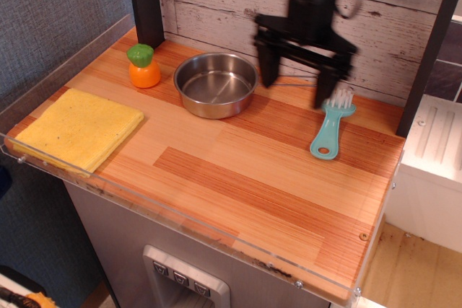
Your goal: Move the scrubber to the right of the yellow cloth.
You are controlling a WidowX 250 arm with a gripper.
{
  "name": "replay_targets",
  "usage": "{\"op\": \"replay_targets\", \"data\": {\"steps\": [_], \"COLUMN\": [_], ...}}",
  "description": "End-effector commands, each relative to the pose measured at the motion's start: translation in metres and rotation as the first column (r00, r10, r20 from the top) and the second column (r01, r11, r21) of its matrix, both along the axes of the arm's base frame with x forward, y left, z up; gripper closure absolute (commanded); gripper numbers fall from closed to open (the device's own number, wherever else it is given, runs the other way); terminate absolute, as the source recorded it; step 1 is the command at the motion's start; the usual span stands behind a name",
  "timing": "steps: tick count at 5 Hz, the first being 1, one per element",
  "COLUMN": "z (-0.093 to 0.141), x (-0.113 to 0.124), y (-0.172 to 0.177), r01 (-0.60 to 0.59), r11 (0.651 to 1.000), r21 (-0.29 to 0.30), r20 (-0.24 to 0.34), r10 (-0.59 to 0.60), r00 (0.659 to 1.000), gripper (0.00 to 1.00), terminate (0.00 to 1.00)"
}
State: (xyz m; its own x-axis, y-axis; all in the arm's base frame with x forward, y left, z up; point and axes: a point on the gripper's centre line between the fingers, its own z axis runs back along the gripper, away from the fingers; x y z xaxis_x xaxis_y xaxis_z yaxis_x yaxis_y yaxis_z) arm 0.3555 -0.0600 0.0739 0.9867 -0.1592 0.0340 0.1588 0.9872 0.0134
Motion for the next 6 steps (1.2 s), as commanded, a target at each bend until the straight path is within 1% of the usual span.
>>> {"op": "replay_targets", "data": {"steps": [1,2,3,4,5,6], "z": [-0.031,-0.052,-0.06,-0.064,-0.062,-0.05], "x": [0.028,0.027,0.025,0.021,0.016,0.013], "y": [-0.014,-0.013,-0.017,-0.02,-0.02,-0.018], "r01": [-0.121,-0.159,-0.166,-0.16,-0.148,-0.13], "r11": [0.993,0.987,0.985,0.986,0.989,0.991], "r21": [0.003,0.036,0.042,0.039,0.018,0.004], "r20": [0.004,0.012,0.039,0.045,0.039,0.054], "r10": [0.121,0.159,0.164,0.158,0.147,0.13], "r00": [0.993,0.987,0.986,0.986,0.988,0.99], "gripper": [0.0,0.0,0.0,1.0,1.0,1.0], "terminate": [0.0,0.0,0.0,0.0,0.0,0.0]}}
